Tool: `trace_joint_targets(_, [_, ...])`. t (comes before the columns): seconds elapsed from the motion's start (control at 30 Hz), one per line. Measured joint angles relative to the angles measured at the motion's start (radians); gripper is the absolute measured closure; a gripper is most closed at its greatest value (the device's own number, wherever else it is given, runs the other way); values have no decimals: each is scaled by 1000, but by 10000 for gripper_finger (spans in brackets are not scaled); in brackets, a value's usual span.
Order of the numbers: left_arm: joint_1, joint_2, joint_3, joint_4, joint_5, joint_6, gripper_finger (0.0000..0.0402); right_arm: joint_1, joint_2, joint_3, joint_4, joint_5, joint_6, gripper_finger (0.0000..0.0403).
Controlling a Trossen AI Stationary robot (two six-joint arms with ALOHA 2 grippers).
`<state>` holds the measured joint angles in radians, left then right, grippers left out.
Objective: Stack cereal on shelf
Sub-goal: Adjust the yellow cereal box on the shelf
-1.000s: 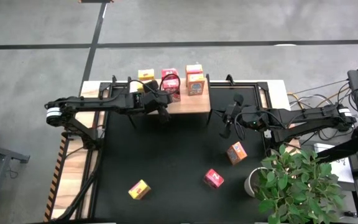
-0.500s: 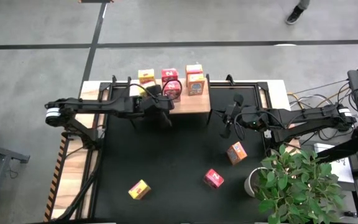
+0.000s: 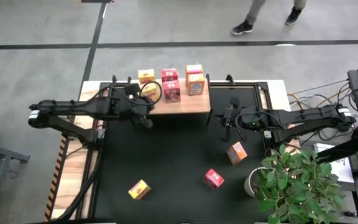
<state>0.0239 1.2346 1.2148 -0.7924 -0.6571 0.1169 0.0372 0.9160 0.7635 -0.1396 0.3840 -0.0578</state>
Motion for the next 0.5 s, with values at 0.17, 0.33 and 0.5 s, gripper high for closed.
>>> trace_joint_targets(0.17, [0,-10,-18,-99,-26,-49,402,-2,59,0,85,1,-36,394])
trace_joint_targets(0.33, [23,-14,-99,-87,-119,1,402,-2,116,40,114,1,-73,394])
trace_joint_targets(0.5, [77,-20,-157,-45,-197,29,402,-1,150,89,107,1,-103,394])
